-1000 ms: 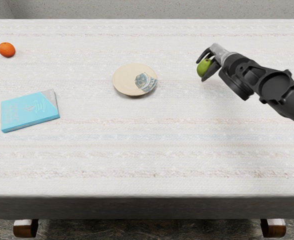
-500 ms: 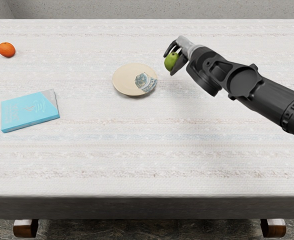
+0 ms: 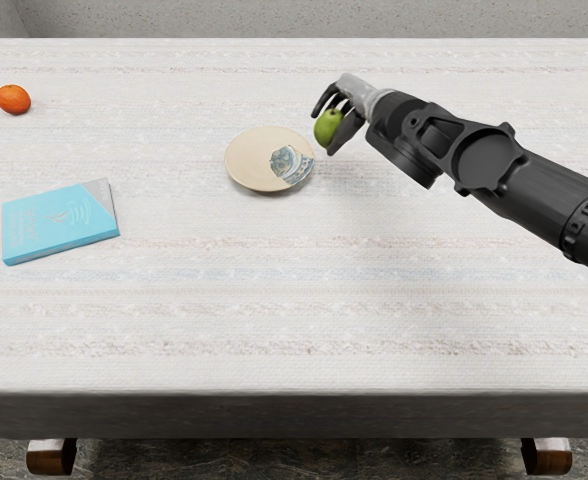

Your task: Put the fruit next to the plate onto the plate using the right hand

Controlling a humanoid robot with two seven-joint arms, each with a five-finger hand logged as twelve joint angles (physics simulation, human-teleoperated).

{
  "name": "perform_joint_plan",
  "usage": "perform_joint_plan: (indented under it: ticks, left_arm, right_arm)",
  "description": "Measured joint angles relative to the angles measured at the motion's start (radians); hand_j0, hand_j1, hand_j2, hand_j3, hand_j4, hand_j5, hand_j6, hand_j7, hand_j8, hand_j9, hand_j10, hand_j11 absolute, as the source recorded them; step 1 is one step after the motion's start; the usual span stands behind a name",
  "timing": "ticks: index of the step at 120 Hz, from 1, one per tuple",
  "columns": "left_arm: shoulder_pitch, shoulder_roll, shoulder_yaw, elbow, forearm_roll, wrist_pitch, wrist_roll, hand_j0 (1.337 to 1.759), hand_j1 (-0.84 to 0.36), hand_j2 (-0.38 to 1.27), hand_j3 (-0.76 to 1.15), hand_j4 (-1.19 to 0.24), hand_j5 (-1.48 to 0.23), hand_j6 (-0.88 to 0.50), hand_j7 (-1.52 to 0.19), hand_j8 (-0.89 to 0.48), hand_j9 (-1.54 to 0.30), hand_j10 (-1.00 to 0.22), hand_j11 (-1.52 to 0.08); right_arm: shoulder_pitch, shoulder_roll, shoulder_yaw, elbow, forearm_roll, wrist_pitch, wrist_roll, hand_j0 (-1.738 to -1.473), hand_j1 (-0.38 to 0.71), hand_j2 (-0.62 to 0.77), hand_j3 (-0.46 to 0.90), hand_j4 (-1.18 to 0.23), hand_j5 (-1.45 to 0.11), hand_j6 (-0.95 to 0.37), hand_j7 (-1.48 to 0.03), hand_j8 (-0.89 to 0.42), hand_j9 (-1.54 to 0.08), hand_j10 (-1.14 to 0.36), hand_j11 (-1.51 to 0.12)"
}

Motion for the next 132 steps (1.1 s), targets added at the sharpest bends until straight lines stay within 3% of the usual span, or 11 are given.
perform_joint_plan:
  ticks: [38, 66, 80, 93, 132]
  left_arm:
    - [0.000, 0.000, 0.000, 0.000, 0.000, 0.000, 0.000, 1.658, 0.35, 0.00, 0.00, 0.00, 0.00, 0.00, 0.00, 0.00, 0.00, 0.00, 0.00]
    - [0.000, 0.000, 0.000, 0.000, 0.000, 0.000, 0.000, 1.658, 0.35, 0.00, 0.00, 0.00, 0.00, 0.00, 0.00, 0.00, 0.00, 0.00, 0.00]
    - [0.000, 0.000, 0.000, 0.000, 0.000, 0.000, 0.000, 1.658, 0.35, 0.00, 0.00, 0.00, 0.00, 0.00, 0.00, 0.00, 0.00, 0.00, 0.00]
    - [0.000, 0.000, 0.000, 0.000, 0.000, 0.000, 0.000, 1.658, 0.35, 0.00, 0.00, 0.00, 0.00, 0.00, 0.00, 0.00, 0.00, 0.00, 0.00]
    - [0.000, 0.000, 0.000, 0.000, 0.000, 0.000, 0.000, 1.658, 0.35, 0.00, 0.00, 0.00, 0.00, 0.00, 0.00, 0.00, 0.00, 0.00, 0.00]
  right_arm:
    - [0.004, 0.000, 0.042, 0.055, -0.001, 0.032, 0.023, -1.658, 0.27, 0.29, 0.00, -0.63, -0.84, -0.50, -0.83, -0.47, -0.84, -0.63, -0.84]
    - [0.000, 0.000, 0.059, 0.060, 0.001, 0.035, 0.061, -1.658, 0.25, 0.25, 0.00, -0.60, -0.79, -0.51, -0.78, -0.49, -0.80, -0.60, -0.80]
    - [-0.004, 0.000, 0.109, 0.058, 0.065, 0.027, 0.066, -1.658, 0.00, 0.14, 0.00, -0.35, -0.46, -0.30, -0.46, -0.29, -0.46, -0.35, -0.46]
    - [-0.006, 0.000, 0.130, 0.057, 0.101, 0.026, 0.067, -1.658, -0.14, 0.08, 0.00, -0.21, -0.27, -0.18, -0.27, -0.17, -0.27, -0.20, -0.27]
    - [-0.053, 0.000, 0.142, 0.056, 0.120, 0.094, 0.068, -1.658, -0.31, 0.02, 0.00, -0.04, -0.06, -0.04, -0.05, -0.03, -0.06, -0.04, -0.06]
